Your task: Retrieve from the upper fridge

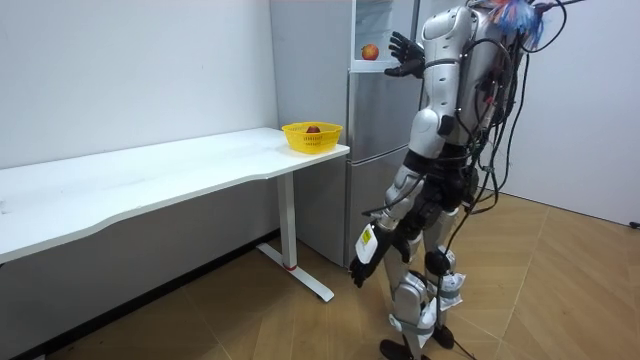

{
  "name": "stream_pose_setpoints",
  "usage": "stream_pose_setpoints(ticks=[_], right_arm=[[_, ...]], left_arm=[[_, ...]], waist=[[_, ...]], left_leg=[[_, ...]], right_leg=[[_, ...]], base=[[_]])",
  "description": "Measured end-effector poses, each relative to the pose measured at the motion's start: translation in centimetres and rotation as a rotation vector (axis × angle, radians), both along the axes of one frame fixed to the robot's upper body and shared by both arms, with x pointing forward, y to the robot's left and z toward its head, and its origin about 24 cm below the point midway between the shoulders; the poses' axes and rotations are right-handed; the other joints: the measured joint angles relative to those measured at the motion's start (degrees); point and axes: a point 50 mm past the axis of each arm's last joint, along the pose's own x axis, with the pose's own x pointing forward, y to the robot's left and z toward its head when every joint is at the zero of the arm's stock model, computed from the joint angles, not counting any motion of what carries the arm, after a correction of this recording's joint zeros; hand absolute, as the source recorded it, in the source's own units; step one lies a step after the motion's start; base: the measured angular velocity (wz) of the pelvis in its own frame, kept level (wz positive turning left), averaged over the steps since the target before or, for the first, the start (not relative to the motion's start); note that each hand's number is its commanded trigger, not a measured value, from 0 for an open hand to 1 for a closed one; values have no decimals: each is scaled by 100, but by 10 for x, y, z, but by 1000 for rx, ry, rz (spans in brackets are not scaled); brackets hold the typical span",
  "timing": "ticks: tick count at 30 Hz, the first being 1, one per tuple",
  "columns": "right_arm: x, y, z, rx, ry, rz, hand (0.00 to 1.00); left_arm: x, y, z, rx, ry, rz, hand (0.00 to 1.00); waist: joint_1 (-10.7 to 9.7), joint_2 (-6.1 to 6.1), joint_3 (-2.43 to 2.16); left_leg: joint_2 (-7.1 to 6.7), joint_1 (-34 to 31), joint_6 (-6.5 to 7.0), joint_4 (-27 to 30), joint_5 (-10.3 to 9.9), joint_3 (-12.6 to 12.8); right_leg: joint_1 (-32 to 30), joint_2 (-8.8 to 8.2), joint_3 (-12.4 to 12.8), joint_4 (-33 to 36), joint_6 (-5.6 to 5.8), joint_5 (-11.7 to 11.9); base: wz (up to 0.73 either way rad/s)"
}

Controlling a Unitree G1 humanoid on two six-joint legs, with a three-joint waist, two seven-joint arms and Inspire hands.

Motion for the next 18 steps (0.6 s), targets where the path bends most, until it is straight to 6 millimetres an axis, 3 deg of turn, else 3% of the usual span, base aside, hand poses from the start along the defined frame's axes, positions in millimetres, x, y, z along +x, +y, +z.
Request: stream_pose_setpoints(ticks=[5, 15, 18], right_arm=[[-2, -3, 3, 24, -36, -44, 0], [-8, -15, 11, 73, -135, -178, 0], [-9, -20, 14, 80, -159, -214, 0]], left_arm=[[-1, 0, 0, 8, -10, 1, 0], [-4, 5, 1, 7, -8, 13, 0], [-4, 6, 1, 9, -8, 13, 0]], waist=[[-107, -40, 11], [-93, -286, 11], [-94, -292, 7]], left_leg=[[-11, 61, -9, -60, 5, 19], [-11, 163, -46, -170, 15, 4], [-11, 161, -53, -179, -5, -7]], right_leg=[[-3, 0, 35, 7, 1, -72], [104, 78, 32, -124, -10, -62], [110, 78, -13, -135, -3, -56]], base=[[-1], [0], [0]])
